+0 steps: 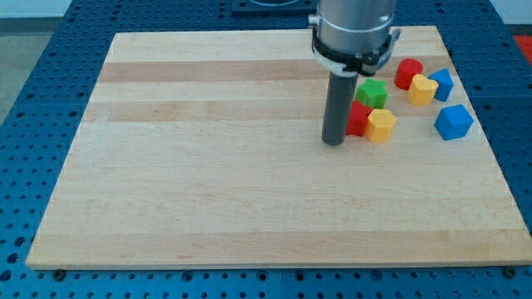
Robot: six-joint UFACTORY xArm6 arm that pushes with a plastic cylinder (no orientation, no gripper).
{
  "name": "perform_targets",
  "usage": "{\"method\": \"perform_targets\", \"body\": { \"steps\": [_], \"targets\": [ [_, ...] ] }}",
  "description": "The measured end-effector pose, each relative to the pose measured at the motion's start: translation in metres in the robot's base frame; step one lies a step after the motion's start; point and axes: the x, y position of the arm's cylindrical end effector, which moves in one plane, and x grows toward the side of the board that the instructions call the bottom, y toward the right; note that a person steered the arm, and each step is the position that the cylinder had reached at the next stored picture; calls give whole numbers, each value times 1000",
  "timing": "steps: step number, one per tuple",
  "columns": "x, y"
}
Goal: Separate red star from yellow hexagon
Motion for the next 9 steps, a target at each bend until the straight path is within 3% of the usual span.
{"method": "perform_targets", "body": {
  "steps": [1,3,9],
  "targets": [
    [31,1],
    [35,30],
    [-51,40]
  ]
}}
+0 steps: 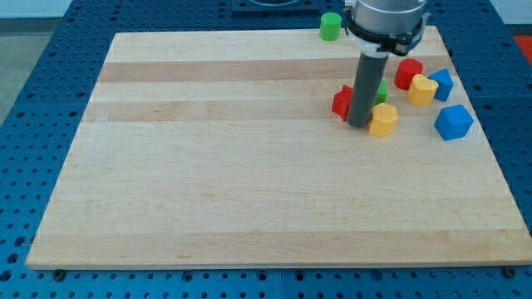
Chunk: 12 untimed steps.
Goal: Separate red star from yellow hexagon
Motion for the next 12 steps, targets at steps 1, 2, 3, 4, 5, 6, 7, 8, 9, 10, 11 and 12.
{"method": "perform_targets", "body": {
  "steps": [1,2,3,4,5,6,7,8,9,10,11,12],
  "targets": [
    [-17,0],
    [-27,0],
    [-32,0],
    [-38,0],
    [-50,0],
    [-68,-3],
    [-93,-3],
    [-102,-3],
    [-97,-3],
    [-70,-2],
    [-37,4],
    [-13,5]
  ]
}}
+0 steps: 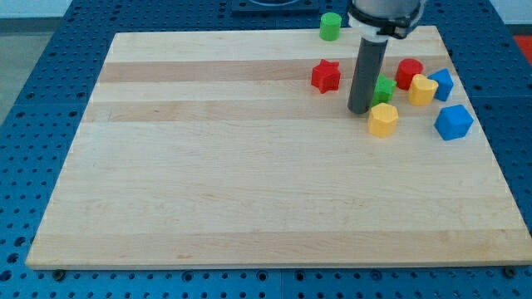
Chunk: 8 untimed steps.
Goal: Separate red star from yellow hexagon
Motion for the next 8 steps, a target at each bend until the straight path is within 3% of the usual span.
{"method": "perform_targets", "body": {
  "steps": [4,8],
  "targets": [
    [-21,-80],
    [-89,-77]
  ]
}}
